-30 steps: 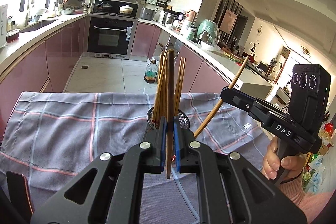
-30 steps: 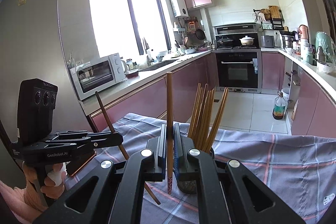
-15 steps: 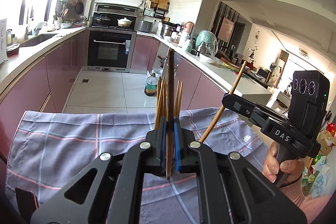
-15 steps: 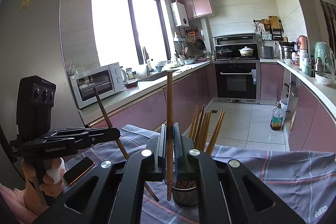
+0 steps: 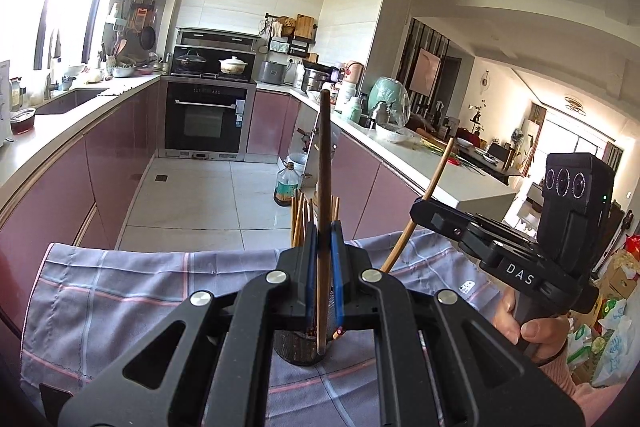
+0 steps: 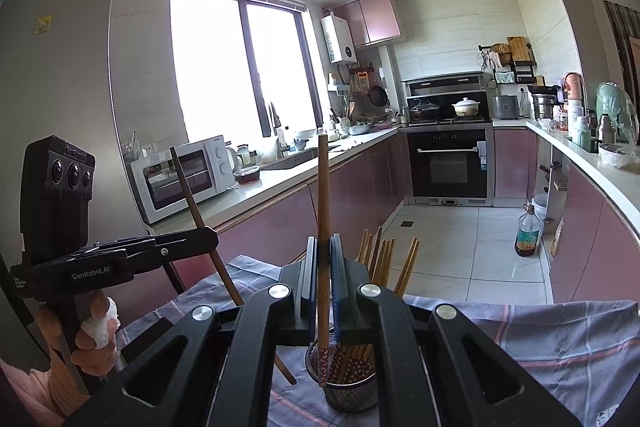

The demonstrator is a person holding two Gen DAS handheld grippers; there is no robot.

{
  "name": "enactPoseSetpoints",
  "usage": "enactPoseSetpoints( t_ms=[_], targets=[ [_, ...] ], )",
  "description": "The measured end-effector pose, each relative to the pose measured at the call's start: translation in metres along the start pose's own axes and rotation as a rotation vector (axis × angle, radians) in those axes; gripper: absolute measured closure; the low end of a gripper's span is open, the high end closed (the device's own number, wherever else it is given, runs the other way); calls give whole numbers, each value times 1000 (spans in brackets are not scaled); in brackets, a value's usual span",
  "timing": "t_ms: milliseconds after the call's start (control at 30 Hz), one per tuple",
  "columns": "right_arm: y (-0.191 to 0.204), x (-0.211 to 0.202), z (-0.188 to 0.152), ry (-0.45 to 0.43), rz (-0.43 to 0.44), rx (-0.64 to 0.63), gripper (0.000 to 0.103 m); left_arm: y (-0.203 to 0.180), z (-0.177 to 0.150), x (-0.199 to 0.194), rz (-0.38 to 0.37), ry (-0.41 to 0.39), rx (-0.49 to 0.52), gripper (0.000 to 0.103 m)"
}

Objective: Organize utensils
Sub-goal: 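Lower both chopsticks into the mesh cup among the others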

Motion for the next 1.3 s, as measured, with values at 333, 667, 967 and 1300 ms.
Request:
enactPoseSetpoints(
  t_ms=[333, 667, 967, 1300],
  targets=[
    [-11, 5, 1, -7, -19, 34, 98, 4, 9, 10, 8, -8, -14, 96],
    [-19, 22, -2, 30, -30, 70, 98, 2, 3, 19, 55, 5, -14, 95],
    [-23, 32, -6, 55, -34, 82, 98, -1, 12, 18, 56, 6, -19, 95],
    [-23, 36, -6, 67, -42, 75, 98, -2, 17, 18, 55, 3, -24, 95]
  ],
)
Point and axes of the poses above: each gripper's, at about its wrist camera, not at the fingertips, and x roughly the way its jaws point, y to its left, z to its top, the point moved 2 cm from there along x, roughly the way its jaws point, and after that the axes turned 5 degrees about y, right-handed, at the moved point
